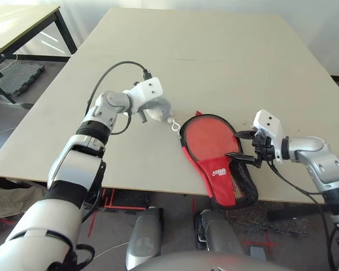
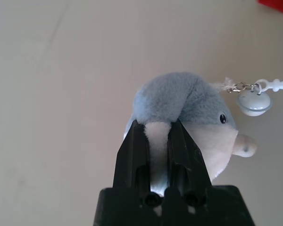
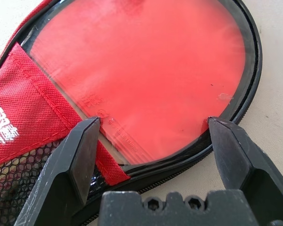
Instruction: Store the ping-pong paddle in its case and zip it.
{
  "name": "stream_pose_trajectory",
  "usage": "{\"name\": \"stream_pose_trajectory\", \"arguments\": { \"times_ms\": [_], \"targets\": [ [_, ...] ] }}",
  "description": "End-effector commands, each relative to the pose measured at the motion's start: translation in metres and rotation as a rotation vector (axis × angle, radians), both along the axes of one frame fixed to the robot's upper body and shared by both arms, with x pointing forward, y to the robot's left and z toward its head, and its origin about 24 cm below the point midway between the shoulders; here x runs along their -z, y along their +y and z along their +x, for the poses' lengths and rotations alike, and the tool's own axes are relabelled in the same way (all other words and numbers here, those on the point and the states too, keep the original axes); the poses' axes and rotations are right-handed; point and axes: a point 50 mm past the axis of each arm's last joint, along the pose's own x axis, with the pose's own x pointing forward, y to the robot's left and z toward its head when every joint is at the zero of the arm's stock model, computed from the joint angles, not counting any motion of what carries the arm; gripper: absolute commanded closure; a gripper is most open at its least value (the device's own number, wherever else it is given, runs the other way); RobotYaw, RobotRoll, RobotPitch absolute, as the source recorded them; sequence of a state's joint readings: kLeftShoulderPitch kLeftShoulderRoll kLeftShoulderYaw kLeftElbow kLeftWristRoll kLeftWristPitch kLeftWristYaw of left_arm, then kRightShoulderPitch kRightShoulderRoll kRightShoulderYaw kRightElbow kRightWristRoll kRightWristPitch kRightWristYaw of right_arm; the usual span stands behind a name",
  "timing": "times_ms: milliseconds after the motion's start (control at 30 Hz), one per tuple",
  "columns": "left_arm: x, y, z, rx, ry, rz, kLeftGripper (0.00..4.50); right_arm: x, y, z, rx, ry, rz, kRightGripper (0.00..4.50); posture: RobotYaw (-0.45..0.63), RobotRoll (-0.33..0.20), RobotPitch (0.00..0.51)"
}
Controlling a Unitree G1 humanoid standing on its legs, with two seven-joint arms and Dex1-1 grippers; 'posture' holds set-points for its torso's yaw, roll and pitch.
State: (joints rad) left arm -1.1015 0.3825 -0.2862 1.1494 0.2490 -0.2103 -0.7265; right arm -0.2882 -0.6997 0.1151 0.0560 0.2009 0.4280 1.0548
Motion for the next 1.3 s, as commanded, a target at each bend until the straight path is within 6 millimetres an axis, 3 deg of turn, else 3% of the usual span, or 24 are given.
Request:
{"name": "stream_pose_trajectory", "arguments": {
  "times_ms": [33, 567, 800, 933, 967, 1233, 1300],
  "targets": [
    [-0.009, -0.011, 0.006, -0.018, -0.069, 0.007, 4.33, 0.026, -0.001, -0.013, 0.011, 0.127, -0.035, 0.00, 0.11, 0.000, 0.125],
    [-0.049, -0.099, 0.012, -0.061, -0.418, -0.163, 4.33, 0.025, 0.003, -0.021, 0.022, 0.133, -0.015, 0.00, 0.06, 0.000, 0.141],
    [-0.032, -0.140, -0.004, 0.097, -0.321, -0.180, 4.33, 0.024, 0.004, -0.025, 0.033, 0.135, -0.005, 0.00, 0.04, 0.000, 0.147],
    [-0.021, -0.150, -0.011, 0.156, -0.285, -0.167, 4.33, 0.024, 0.005, -0.026, 0.037, 0.135, 0.000, 0.00, 0.03, 0.000, 0.149],
    [-0.019, -0.152, -0.012, 0.161, -0.279, -0.169, 3.61, 0.024, 0.005, -0.026, 0.038, 0.134, 0.001, 0.00, 0.03, 0.000, 0.149],
    [-0.017, -0.151, -0.013, 0.171, -0.239, -0.201, 0.54, 0.024, 0.007, -0.025, 0.037, 0.135, 0.005, 0.00, 0.04, 0.000, 0.145],
    [-0.018, -0.148, -0.012, 0.168, -0.224, -0.229, 0.04, 0.024, 0.007, -0.024, 0.035, 0.135, 0.007, 0.00, 0.05, 0.000, 0.143]
  ]
}}
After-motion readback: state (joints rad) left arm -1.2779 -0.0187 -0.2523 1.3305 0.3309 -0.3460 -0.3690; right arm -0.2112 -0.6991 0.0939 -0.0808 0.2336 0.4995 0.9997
